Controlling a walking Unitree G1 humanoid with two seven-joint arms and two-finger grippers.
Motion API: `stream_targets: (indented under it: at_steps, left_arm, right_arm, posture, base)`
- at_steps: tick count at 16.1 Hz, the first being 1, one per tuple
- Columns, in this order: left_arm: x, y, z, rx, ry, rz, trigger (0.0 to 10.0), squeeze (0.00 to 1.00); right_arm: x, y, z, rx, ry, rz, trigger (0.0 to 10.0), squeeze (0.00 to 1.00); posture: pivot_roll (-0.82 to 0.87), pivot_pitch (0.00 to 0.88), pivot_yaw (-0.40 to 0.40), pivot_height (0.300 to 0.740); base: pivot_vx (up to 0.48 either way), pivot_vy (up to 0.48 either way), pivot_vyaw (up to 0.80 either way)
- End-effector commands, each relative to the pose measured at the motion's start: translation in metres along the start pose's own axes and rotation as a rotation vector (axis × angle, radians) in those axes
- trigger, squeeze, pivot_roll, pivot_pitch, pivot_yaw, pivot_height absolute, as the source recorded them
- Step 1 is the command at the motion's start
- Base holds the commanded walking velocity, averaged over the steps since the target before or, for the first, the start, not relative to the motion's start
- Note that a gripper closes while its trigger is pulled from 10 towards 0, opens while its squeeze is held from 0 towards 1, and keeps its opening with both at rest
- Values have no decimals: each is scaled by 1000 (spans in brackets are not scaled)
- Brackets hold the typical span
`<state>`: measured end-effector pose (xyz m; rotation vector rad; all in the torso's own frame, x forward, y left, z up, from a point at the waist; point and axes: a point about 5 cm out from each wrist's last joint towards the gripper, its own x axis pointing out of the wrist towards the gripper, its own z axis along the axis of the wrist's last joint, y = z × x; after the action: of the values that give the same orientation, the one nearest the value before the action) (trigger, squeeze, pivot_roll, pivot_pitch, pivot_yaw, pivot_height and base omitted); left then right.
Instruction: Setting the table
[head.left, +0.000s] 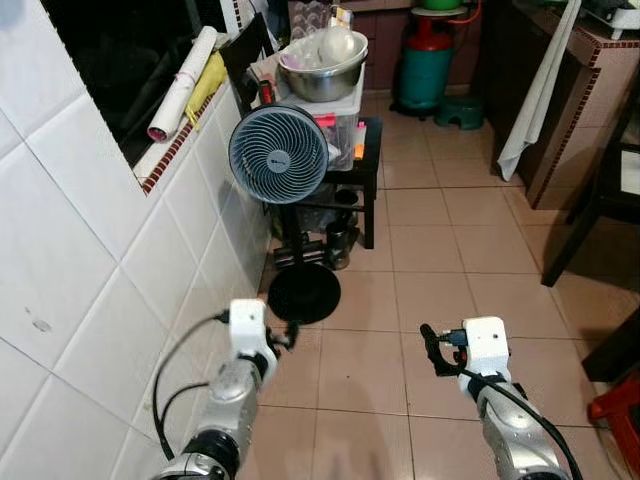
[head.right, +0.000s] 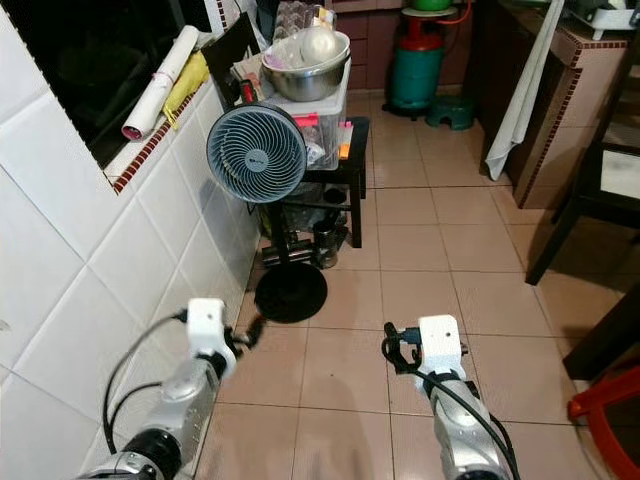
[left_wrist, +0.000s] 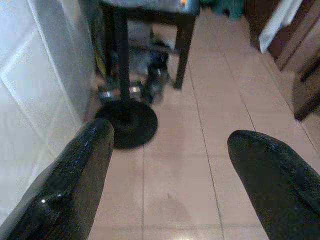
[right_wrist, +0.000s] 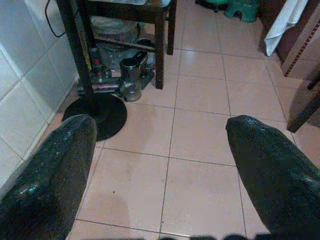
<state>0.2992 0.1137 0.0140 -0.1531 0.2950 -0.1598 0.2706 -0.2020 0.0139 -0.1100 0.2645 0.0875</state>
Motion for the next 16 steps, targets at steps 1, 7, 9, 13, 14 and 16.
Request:
stream_targets:
  at_steps: [1,7,9,13,14,16]
  left_arm:
    - [-4,17,8,51,-66,88,10000,0]
    - [-23,48,11,72,-148,246,10000,0]
    - [-30,54,17,85,-187,274,10000,0]
    - [-35,56,13,86,-179,296,10000,0]
    - [-32,54,15,81,-181,295,10000,0]
    - [-23,40,25,66,-197,249,10000,0]
  right_arm:
    - [1,13,7,16,-34,59,10000,0]
    - [8,43,44,28,-172,207,10000,0]
    - [7,47,46,54,-156,248,10000,0]
    - [7,49,57,14,-171,263,10000,0]
    - [7,48,58,-1,-172,260,10000,0]
    - [9,42,62,-41,-177,224,10000,0]
  posture:
    - [-133,0,56,740]
    - [-55,0,66,740]
    - [-38,0,41,740]
    - [-22,0,21,740]
    - [-26,0,18,740]
    - [-45,0,-14,740]
  base:
    - [0,0,0]
    - [0,0,0]
    - [0,0,0]
    - [0,0,0]
    - [0,0,0]
    - [0,0,0]
